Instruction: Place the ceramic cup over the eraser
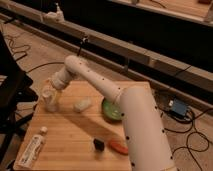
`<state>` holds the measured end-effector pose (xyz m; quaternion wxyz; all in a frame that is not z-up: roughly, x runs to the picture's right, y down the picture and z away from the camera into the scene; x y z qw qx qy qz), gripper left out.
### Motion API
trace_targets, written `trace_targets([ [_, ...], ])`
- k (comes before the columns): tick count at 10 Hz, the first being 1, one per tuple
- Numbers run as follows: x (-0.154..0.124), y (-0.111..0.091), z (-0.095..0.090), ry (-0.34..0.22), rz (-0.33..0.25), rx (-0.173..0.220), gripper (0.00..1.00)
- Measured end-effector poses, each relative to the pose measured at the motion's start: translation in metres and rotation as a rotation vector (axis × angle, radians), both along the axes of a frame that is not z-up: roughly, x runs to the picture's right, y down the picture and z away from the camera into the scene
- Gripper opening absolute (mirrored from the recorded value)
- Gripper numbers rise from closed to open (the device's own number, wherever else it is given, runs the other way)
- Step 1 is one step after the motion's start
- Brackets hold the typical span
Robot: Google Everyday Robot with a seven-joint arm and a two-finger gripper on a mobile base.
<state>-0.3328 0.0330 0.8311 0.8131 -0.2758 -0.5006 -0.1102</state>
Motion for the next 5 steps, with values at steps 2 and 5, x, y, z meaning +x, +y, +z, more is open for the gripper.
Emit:
trace_targets([
  [2, -0.018, 0.012, 0.013, -0.029, -0.016, -0.035, 0.79],
  [5, -0.034, 0.013, 0.038, -0.042, -0.031, -0.056, 0.79],
])
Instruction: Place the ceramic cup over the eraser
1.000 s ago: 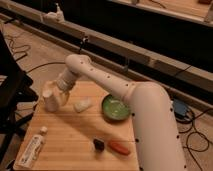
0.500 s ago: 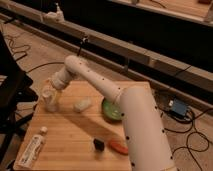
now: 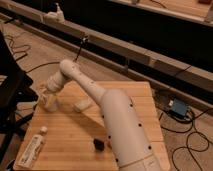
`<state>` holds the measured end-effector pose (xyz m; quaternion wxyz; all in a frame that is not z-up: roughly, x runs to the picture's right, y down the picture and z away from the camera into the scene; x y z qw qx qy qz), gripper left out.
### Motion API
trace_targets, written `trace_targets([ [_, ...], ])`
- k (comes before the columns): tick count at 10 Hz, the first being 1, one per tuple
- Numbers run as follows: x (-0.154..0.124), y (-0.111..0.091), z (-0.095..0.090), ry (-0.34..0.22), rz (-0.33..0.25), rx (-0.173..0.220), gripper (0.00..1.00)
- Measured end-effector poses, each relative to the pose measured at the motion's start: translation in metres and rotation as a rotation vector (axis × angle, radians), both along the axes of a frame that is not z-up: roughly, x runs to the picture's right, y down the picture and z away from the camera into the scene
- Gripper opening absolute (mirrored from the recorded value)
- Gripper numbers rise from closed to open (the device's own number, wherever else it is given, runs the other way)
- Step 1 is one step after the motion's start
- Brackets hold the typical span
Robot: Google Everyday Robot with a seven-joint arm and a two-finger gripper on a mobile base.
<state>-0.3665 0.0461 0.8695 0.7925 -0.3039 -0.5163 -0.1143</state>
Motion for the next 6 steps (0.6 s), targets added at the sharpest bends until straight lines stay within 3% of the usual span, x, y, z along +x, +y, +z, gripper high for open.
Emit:
trace_targets([
  [3, 0.001, -0.003, 0.022, 0.018, -0.012, -0.010, 0.75],
  [5, 0.008, 0.000, 0.032, 0.032, -0.020, -0.020, 0.56],
  [6, 0.009, 0.000, 0.033, 0.033, -0.022, -0.022, 0.53],
])
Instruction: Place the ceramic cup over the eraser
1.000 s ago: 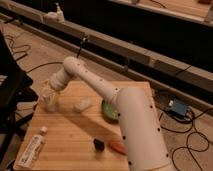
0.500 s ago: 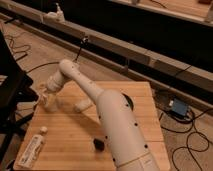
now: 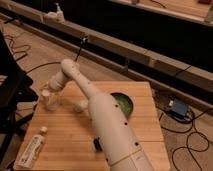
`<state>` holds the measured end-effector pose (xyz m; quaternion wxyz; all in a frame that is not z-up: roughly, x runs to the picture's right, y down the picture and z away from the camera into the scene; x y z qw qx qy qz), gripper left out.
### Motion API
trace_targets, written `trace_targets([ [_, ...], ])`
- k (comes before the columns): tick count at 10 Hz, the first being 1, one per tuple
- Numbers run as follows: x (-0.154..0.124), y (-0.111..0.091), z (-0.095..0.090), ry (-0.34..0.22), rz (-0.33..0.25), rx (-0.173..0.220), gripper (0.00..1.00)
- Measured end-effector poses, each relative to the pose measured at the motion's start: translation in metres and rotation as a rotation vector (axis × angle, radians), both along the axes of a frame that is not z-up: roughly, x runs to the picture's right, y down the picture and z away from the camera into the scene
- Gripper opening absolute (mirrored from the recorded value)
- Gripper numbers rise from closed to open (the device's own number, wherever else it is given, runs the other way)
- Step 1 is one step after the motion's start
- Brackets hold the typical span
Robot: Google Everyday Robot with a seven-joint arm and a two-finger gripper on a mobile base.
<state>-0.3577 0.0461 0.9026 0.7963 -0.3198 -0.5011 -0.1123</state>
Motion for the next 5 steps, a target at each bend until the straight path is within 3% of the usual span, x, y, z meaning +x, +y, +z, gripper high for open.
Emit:
trace_targets([
  [1, 0.010, 0.000, 0.007, 0.017, -0.014, 0.004, 0.25],
  [3, 0.020, -0.004, 0.009, 0.030, -0.021, 0.013, 0.06],
  [5, 0.028, -0.008, 0.004, 0.021, -0.019, 0.022, 0.00],
])
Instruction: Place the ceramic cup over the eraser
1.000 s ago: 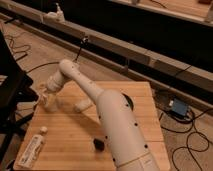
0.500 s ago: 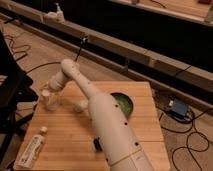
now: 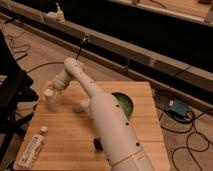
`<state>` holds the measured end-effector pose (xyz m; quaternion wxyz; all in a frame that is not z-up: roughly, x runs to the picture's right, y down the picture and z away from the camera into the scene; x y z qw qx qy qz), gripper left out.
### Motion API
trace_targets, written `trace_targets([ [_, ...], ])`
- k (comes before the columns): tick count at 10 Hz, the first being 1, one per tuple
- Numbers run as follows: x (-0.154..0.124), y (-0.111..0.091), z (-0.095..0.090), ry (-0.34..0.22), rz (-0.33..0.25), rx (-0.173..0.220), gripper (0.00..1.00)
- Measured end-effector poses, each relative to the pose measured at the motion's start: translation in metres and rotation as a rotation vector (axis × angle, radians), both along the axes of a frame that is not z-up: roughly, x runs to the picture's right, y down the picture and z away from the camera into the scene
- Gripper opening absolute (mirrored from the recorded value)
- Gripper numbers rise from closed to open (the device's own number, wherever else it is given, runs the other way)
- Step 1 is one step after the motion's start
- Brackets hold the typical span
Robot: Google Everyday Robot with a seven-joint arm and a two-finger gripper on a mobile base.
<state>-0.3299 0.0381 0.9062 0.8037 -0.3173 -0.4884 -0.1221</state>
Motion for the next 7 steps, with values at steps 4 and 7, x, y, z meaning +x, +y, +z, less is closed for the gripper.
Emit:
trace_targets([
  [4, 0.019, -0.019, -0.038, -0.068, 0.009, 0.028, 0.00],
  [7, 0.041, -0.028, -0.087, -0.159, -0.026, 0.017, 0.00],
])
